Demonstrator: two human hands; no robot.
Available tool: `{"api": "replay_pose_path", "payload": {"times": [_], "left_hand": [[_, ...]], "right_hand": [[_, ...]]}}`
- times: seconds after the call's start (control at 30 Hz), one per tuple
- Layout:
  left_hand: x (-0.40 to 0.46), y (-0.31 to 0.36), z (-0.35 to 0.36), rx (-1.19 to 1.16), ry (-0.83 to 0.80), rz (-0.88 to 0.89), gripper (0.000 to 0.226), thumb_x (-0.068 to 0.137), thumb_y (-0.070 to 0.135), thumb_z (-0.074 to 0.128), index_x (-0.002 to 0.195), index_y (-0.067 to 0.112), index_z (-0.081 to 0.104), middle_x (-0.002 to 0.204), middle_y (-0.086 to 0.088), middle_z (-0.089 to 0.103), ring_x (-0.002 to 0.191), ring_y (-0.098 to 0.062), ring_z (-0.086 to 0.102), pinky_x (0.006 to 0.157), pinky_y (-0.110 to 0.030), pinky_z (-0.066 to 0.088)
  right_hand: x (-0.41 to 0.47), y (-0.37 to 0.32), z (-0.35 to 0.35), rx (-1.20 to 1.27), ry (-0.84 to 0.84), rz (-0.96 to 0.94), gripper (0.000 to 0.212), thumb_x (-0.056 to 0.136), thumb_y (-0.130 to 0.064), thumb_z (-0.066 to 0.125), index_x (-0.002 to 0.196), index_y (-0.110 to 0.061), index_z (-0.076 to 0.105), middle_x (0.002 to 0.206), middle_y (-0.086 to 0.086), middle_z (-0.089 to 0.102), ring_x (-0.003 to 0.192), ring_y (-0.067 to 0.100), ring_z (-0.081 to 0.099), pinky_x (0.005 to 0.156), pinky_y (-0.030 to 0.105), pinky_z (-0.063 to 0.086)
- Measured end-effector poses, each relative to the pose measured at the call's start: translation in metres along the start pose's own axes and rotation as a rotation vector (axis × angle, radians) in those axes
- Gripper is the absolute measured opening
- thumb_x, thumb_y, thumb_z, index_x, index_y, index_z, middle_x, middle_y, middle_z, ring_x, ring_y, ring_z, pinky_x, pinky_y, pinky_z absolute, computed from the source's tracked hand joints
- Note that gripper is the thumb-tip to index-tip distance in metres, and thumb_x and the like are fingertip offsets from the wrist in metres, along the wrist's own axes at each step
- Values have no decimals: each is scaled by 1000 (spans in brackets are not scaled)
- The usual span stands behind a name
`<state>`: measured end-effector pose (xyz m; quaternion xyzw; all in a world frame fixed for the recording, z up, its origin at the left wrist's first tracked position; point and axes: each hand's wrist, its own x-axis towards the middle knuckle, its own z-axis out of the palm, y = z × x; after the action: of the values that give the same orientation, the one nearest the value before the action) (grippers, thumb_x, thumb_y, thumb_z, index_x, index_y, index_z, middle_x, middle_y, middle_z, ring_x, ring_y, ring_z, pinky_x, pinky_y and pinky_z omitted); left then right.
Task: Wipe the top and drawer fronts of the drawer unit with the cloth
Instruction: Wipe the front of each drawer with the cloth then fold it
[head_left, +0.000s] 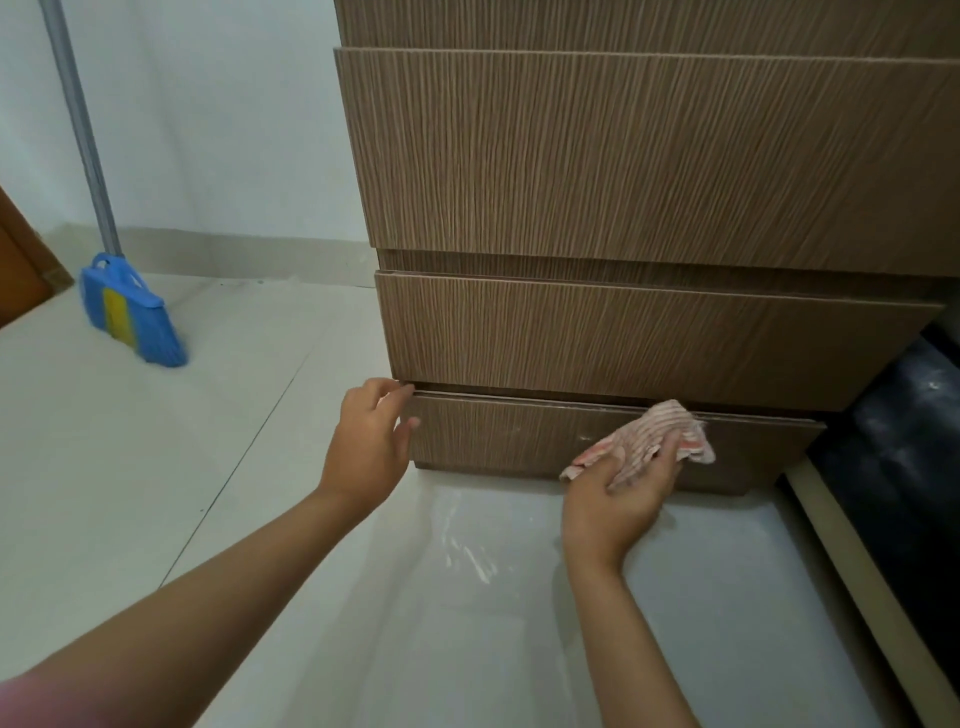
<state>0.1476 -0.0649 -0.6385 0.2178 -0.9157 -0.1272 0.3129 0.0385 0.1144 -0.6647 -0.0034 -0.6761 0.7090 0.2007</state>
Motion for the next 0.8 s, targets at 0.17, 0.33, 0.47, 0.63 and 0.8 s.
{"api": "replay_pose_path", "payload": {"times": [0.17, 0.33, 0.47, 0.63, 0.8], "left_hand": [[10, 0, 3, -50, 27, -61, 20, 81, -2, 62, 100, 1, 66, 99, -14, 62, 90, -34, 54, 72, -31, 42], [20, -2, -5, -100, 28, -38, 17, 76, -10, 61, 87, 0, 70, 82, -14, 62, 74, -29, 59, 67, -27, 39], [15, -6, -9, -114, 10, -5, 14, 74, -10, 64, 82, 1, 71, 77, -11, 62, 70, -28, 59, 65, -28, 43], [3, -11, -20, -122, -26, 46, 13, 73, -9, 67, 79, 2, 71, 75, -8, 62, 67, -23, 58, 63, -22, 42], [0, -12, -24, -136, -51, 63, 11, 74, -8, 68, 78, 1, 70, 75, -9, 62, 66, -24, 59, 63, -20, 42]], "right_hand": [[-50, -15, 22, -1, -246, -153, 57, 87, -5, 44, 141, 3, 31, 152, 24, 20, 141, 17, 17, 109, 10, 18], [-77, -25, 48, 3, -386, -213, 55, 90, -1, 44, 142, 2, 30, 155, 22, 7, 144, 10, 7, 109, 11, 17], [-92, -24, 62, -52, -484, -246, 56, 90, 5, 42, 144, -2, 29, 156, 19, -8, 146, 26, -1, 111, 12, 16], [-108, -20, 69, -163, -471, -233, 64, 90, 7, 45, 147, -8, 21, 152, 9, -30, 142, 29, -21, 113, 14, 2], [-94, -25, 67, -223, -345, -144, 59, 91, 2, 48, 144, 1, 25, 151, 16, -26, 141, 35, -22, 113, 16, -1]]}}
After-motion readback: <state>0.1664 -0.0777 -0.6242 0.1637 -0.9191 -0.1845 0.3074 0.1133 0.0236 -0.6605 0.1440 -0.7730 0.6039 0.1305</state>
